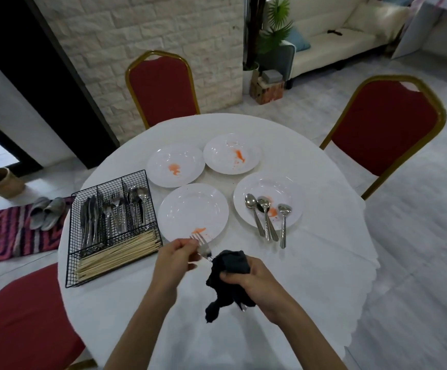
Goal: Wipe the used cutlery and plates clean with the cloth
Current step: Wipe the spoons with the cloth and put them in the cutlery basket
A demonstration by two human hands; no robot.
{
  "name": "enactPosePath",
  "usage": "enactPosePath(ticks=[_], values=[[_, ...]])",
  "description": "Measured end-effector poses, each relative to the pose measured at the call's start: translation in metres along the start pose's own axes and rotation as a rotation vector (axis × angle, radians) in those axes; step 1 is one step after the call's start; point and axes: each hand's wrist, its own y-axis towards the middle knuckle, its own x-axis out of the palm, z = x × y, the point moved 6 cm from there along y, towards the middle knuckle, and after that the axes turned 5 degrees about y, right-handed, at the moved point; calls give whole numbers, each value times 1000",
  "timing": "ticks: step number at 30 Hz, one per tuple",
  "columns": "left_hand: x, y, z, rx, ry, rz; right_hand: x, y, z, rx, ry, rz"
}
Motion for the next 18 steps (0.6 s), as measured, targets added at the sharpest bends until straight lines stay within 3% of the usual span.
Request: enactPosePath(ticks=[4, 11, 18], values=[[-19, 8, 7, 4, -63, 110, 11, -1, 3, 31, -8, -55], [22, -17, -19, 70, 146, -50, 16, 6, 3, 47, -90, 26], [-7, -1, -27, 75, 27, 65, 20, 8, 10, 101, -82, 42]])
